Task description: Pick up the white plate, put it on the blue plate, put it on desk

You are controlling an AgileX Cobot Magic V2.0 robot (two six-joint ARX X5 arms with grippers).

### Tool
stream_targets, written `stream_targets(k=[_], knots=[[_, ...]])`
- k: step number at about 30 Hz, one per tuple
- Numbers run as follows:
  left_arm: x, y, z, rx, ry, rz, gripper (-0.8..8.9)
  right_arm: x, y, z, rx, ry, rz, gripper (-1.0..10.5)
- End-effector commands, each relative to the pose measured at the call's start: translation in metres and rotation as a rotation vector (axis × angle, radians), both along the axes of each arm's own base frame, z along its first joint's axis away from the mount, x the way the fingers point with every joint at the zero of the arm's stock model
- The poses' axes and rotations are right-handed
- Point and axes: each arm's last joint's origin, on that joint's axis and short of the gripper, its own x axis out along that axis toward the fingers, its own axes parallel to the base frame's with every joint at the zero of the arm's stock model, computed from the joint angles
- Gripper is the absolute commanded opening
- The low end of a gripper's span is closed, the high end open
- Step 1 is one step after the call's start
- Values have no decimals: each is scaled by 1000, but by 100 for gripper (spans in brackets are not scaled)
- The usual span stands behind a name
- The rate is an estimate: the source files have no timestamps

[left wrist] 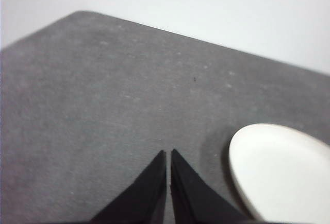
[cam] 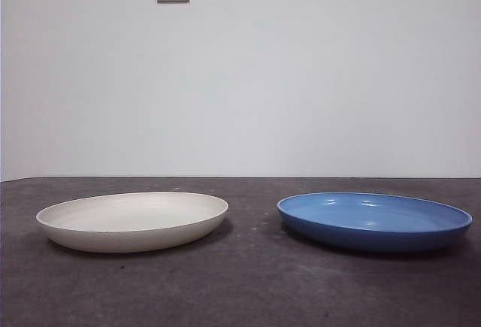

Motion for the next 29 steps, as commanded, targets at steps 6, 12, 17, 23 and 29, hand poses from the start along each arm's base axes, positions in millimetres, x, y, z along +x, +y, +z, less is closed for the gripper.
stream_targets(k=[6, 12, 17, 23, 29], knots=[[0, 0, -1, -199, 8, 31, 14, 0, 0, 2, 159, 27, -22, 8], [-5, -1, 22, -232, -48, -2, 15, -4, 0, 23, 169, -34, -30, 8], [-11, -2, 44, -233, -39, -16, 15, -12, -1, 52, 175, -108, -39, 8], [-17, -3, 77, -184, 5, -62, 15, -25, -1, 89, 133, -132, -40, 8], [-11, -4, 113, -92, 114, -129, 15, -24, -1, 117, 72, -51, -35, 8]])
